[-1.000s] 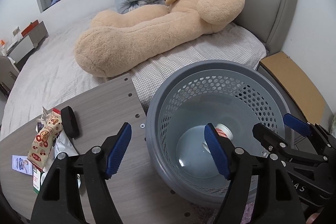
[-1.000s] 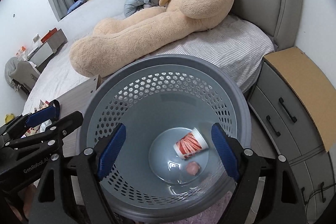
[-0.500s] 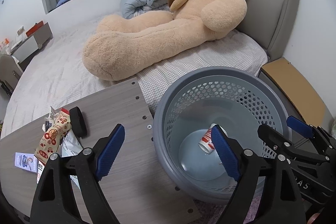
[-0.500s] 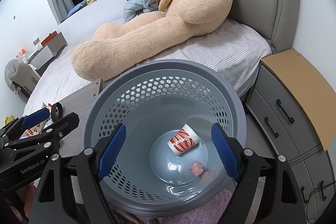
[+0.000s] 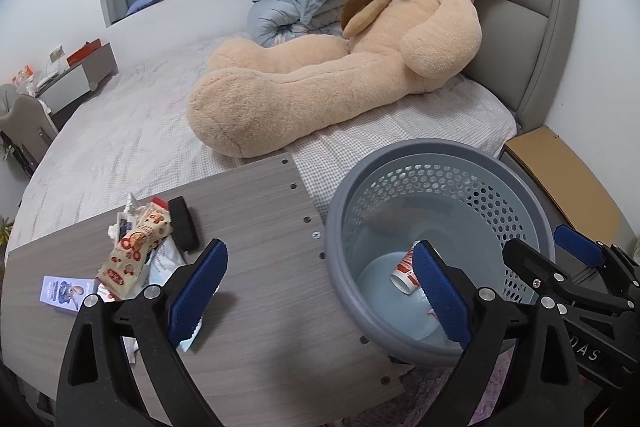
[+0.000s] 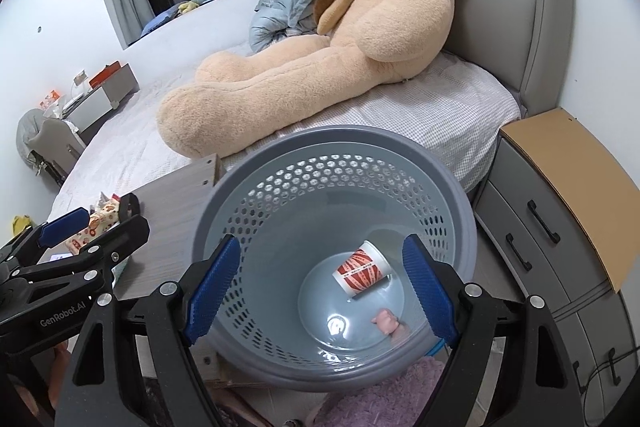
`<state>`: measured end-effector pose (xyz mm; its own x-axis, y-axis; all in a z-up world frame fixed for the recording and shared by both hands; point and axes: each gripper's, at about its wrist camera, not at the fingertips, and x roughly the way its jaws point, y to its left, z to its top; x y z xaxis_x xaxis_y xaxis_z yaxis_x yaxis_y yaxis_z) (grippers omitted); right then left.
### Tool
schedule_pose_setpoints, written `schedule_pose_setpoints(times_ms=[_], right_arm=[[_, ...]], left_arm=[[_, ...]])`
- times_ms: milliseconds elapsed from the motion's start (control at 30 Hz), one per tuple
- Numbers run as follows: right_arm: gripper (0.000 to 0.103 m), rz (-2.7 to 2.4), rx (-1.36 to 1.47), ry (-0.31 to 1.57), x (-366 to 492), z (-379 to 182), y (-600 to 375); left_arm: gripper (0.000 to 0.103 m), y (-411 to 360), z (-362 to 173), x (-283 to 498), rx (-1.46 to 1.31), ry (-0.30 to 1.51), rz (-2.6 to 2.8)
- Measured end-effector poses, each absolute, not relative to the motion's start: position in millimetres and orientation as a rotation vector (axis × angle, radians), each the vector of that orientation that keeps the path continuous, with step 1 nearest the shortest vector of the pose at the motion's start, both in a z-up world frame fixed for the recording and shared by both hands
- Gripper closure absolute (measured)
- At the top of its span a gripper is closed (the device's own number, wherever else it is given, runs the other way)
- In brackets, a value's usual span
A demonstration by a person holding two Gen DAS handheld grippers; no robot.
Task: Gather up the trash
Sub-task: 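Move both tools back to the table items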
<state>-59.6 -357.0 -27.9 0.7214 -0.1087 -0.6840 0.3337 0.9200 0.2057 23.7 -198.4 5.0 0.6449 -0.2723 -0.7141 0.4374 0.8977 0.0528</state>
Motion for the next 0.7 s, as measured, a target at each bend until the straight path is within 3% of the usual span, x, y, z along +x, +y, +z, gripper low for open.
schedule_pose_setpoints(times_ms=[700], right_arm=[[0.023, -0.043, 0.258, 0.742, -26.0, -30.7, -245.2]], left_arm=[[0.007, -36.2, -4.9, 34.4, 0.108, 0.777, -0.122]])
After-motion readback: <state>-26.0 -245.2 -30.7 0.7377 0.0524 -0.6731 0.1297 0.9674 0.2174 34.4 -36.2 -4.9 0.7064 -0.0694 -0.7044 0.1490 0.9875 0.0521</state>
